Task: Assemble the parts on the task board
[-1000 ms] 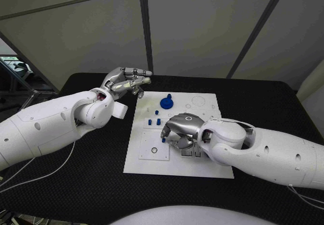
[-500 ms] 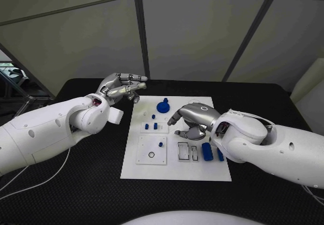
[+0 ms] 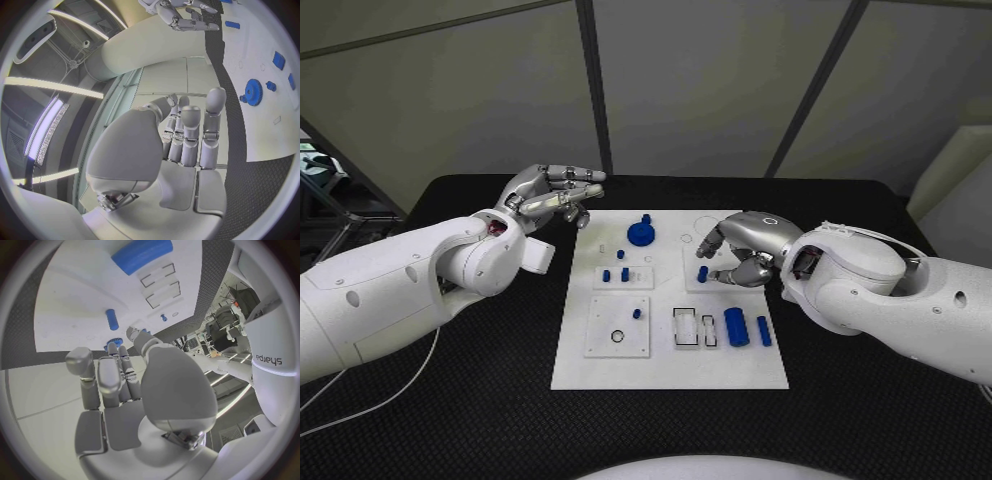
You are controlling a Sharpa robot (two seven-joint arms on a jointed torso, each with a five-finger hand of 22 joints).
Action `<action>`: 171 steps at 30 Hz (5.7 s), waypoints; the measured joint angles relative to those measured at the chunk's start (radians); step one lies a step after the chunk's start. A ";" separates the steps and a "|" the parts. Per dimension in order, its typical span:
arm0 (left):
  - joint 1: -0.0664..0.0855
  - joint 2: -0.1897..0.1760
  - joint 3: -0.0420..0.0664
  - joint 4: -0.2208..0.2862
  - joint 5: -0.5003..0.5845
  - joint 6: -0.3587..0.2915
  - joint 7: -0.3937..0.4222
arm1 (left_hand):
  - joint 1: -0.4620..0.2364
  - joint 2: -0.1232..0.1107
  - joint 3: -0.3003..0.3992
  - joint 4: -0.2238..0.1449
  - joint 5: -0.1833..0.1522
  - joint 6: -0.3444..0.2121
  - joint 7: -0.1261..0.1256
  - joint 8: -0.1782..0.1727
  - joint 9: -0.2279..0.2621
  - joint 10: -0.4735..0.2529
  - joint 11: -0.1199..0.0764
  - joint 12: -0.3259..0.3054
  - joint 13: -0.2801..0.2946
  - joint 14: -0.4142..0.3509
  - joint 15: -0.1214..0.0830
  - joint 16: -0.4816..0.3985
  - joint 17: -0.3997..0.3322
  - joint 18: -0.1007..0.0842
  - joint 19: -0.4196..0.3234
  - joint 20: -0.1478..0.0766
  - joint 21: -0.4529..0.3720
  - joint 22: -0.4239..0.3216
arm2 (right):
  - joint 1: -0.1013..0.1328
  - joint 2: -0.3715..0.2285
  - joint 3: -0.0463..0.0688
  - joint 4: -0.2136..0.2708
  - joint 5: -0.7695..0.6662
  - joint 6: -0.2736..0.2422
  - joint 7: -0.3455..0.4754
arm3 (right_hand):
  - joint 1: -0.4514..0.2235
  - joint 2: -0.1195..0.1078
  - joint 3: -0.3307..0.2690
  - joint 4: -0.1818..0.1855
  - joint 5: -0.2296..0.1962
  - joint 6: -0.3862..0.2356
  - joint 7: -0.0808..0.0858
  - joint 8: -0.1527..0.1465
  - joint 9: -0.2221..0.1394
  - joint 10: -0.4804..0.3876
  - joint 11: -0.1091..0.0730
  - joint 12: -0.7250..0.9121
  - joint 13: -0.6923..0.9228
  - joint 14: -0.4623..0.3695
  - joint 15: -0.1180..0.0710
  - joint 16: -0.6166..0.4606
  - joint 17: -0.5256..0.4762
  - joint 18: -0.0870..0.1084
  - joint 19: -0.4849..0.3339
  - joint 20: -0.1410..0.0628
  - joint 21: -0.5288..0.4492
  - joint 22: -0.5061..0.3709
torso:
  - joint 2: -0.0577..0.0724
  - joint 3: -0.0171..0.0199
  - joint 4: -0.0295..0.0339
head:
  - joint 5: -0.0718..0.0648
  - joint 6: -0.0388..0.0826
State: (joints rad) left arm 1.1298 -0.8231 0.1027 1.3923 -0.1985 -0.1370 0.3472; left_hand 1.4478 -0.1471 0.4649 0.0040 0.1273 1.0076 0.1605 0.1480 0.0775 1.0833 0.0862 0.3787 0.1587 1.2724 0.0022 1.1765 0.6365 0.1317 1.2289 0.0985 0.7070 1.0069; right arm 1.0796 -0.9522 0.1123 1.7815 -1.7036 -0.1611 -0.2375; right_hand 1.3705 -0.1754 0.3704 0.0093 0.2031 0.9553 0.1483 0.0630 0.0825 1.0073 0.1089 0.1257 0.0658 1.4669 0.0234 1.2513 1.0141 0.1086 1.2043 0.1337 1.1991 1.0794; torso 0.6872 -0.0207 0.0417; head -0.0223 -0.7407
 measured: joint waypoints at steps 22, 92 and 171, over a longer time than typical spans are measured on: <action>-0.001 -0.001 -0.001 0.000 0.000 0.002 0.000 | 0.000 0.000 0.000 0.000 0.000 0.000 0.000 0.000 0.000 -0.004 0.004 0.005 0.002 0.000 0.000 0.000 0.000 0.000 0.000 0.000 0.000 0.000 | 0.000 0.076 0.000 -0.089 -0.021 0.089 -0.039 | 0.034 0.022 -0.021 0.027 0.000 0.002 -0.005 0.000 -0.004 0.002 -0.003 0.038 0.000 0.000 0.000 -0.015 -0.018 0.000 0.004 -0.008 -0.014 -0.007 | 0.001 -0.0006 0.0035 | -0.001 -0.005; -0.007 0.015 -0.001 -0.014 0.000 0.006 0.000 | 0.000 0.000 -0.003 -0.003 0.000 0.000 0.000 0.000 -0.001 -0.007 0.000 0.007 0.003 0.000 0.000 0.000 0.000 0.000 0.000 0.000 0.000 0.000 | -0.025 0.209 -0.022 0.038 -0.018 -0.076 0.024 | 0.074 0.051 0.072 0.028 0.039 0.161 -0.009 0.040 0.019 0.209 -0.045 0.042 0.015 0.000 -0.029 0.032 0.025 -0.016 0.138 -0.037 0.144 0.188 | 0.001 -0.0006 0.0050 | 0.027 -0.016; -0.006 0.019 -0.001 -0.016 0.000 0.009 -0.003 | -0.004 0.004 -0.003 -0.003 0.000 0.000 0.000 0.000 0.000 -0.011 0.004 0.012 0.005 -0.004 0.003 0.000 -0.003 0.000 0.000 0.000 0.000 -0.001 | -0.061 0.333 -0.106 -0.086 -0.003 0.009 0.089 | 0.024 0.007 0.054 0.046 0.026 0.024 0.031 0.000 -0.014 0.080 0.005 -0.031 0.001 -0.002 -0.001 0.026 -0.007 -0.016 0.087 -0.004 0.104 0.133 | 0.000 -0.0007 0.0055 | 0.054 -0.023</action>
State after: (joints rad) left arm 1.1235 -0.8038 0.1019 1.3760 -0.1982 -0.1281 0.3447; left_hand 1.4437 -0.1430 0.4621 0.0012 0.1273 1.0076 0.1605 0.1480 0.0770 1.0724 0.0903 0.3905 0.1641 1.2688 0.0057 1.1765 0.6333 0.1318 1.2289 0.0985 0.7070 1.0058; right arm 1.0188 -0.6190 0.0061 1.6951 -1.7067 -0.1516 -0.1480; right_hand 1.3941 -0.1685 0.4240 0.0554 0.2287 0.9789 0.1791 0.0629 0.0685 1.0871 0.1143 0.0949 0.0666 1.4653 0.0219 1.2776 1.0067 0.0930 1.2912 0.1293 1.3033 1.2125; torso 0.6873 -0.0214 0.0472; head 0.0321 -0.7638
